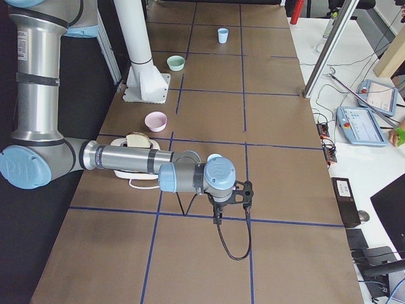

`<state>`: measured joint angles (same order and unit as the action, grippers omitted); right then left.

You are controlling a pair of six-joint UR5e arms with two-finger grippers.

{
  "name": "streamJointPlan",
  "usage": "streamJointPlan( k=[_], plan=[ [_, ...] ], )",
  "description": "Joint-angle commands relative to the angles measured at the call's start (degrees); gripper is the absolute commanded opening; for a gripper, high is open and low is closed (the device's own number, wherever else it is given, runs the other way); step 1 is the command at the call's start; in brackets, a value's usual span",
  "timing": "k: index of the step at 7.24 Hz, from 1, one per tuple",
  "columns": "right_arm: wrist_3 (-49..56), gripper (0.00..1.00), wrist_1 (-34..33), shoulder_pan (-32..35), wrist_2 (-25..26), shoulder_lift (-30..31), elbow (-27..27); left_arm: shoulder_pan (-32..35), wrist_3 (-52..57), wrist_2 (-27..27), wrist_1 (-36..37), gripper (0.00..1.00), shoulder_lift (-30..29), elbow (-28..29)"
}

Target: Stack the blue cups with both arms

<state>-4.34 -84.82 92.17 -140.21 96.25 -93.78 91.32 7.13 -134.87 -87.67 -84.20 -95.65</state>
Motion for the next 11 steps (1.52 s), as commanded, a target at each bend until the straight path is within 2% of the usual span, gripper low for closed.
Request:
streamJointPlan(
  k=[1,5,7,9,10,11],
  plan=[
    [-0.75,1.00,-0.08,-0.06,0.20,-0.71,-0.08,0.00,-0.01,-0.13,-0.05,1.00,-0.09,0.11],
    [-0.94,1.00,-0.08,0.02,0.11,-1.06,-0.26,0.00,-0.01,-0.75,-0.93,1.00,-0.26,-0.50],
    [-1.11,1.00,-0.08,-0.06,0.11,-1.07,-0.43,-0.44,-1.58,-0.92,-0.75,1.00,-0.44,-5.57],
    [-1.90,1.00,0.01,-0.06,0.02,-1.33,-0.52,-7.60,-16.11,-0.93,-1.10,1.00,-0.44,-12.86],
    [-1.90,1.00,0.09,-0.06,-0.07,-2.29,-0.52,-12.17,-23.49,-1.01,-5.45,1.00,-0.44,-13.16],
    [-1.90,1.00,0.09,-0.06,-0.15,-2.38,-0.96,-16.66,-33.75,-0.49,-13.33,1.00,-0.26,-12.11]
  ],
)
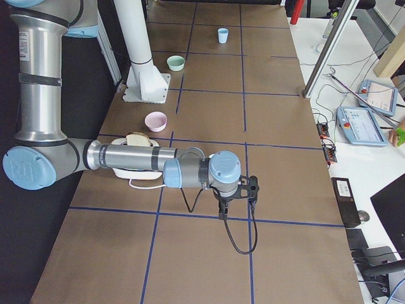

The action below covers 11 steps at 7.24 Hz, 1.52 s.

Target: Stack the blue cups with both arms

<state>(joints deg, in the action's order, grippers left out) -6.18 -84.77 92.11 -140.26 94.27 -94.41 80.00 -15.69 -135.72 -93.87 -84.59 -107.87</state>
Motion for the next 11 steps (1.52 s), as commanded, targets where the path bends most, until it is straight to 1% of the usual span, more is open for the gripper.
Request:
streamJointPlan(
  k=[1,2,3,4,5,9,10,11],
  plan=[
    [-0.14,1.00,0.13,0.09,-0.19,-0.57,-0.33,-9.21,-18.69,0.80,-14.69,1.00,0.12,2.99],
    [0.03,1.00,0.04,0.00,-0.02,-0.49,0.02,-12.90,-24.51,4.37,-23.98,1.00,0.04,7.20],
    [0.03,1.00,0.04,0.00,-0.10,-0.49,-0.33,-17.47,-30.14,7.71,-29.47,1.00,-0.23,9.94],
    [-0.32,1.00,0.13,0.00,-0.10,-0.49,-0.59,-19.69,-31.67,8.70,-31.18,1.00,-0.49,11.18],
    [-0.23,1.00,0.13,0.00,-0.10,-0.66,-0.77,-20.75,-31.69,8.71,-31.20,1.00,-0.58,11.80],
    [-0.41,1.00,0.04,0.00,-0.19,-0.66,-1.30,-22.70,-31.51,8.71,-31.28,0.99,-0.93,13.13],
    [-0.41,1.00,0.04,0.00,-0.19,-0.66,-1.30,-22.70,-32.38,8.63,-31.20,0.44,-0.93,13.04],
    [-0.41,1.00,0.04,0.00,-0.19,-0.58,-1.47,-22.70,-33.09,8.54,-31.20,0.07,-1.37,13.13]
  ],
)
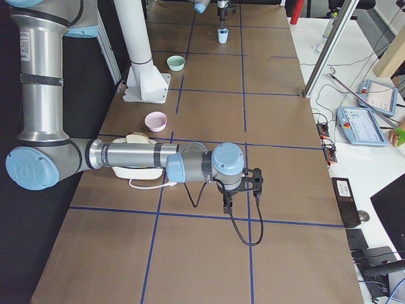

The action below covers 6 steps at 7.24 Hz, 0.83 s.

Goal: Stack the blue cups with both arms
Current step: 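Lower the left gripper onto the light blue cup and close it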

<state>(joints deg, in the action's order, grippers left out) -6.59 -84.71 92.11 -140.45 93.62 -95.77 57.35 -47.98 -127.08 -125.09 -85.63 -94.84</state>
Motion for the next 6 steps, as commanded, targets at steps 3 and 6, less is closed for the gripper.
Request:
streamJointPlan(
  k=[3,6],
  plan=[
    [0.00,1.00,0.08,0.00,0.00,-0.11,-0.21,-0.04,-1.06,-0.97,0.90,0.00,-2.44,0.36],
    [-5.07,1.00,0.16,-2.27,-1.67,-0.63,-2.39,1.80,-1.06,-8.88,11.83,0.00,-4.54,-7.59]
  ],
)
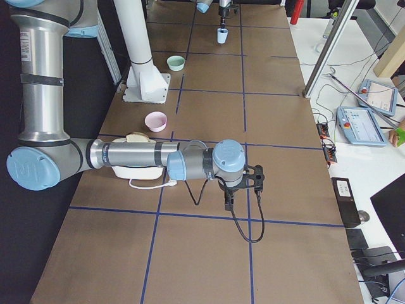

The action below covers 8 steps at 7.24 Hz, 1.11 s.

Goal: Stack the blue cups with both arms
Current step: 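Lower the left gripper onto the light blue cup and close it, then lift the held cup and carry it toward the table centre with the left gripper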

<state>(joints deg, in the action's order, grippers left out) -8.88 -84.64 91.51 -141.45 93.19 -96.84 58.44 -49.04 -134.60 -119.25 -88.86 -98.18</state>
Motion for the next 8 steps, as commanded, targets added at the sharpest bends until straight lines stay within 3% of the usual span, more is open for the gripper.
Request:
streamJointPlan(
  k=[1,3,7,8],
  plan=[
    [-4.81,1.00,0.09,-4.47,-0.50,-0.37,-2.20,0.71,-0.09,-1.19,13.27,0.00,-3.41,-9.00],
    [-10.33,1.00,0.18,-9.30,-0.15,-1.17,-4.04,-0.25,-10.32,0.21,24.98,0.00,-12.34,-14.92],
    [-28.34,1.00,19.30,-21.78,9.06,1.64,-3.35,-14.89,-25.45,12.66,29.34,0.00,-23.71,-15.38],
    [-31.60,1.00,21.60,-23.38,9.08,1.73,-3.35,-19.37,-29.32,15.48,29.60,0.00,-26.78,-14.59]
  ],
)
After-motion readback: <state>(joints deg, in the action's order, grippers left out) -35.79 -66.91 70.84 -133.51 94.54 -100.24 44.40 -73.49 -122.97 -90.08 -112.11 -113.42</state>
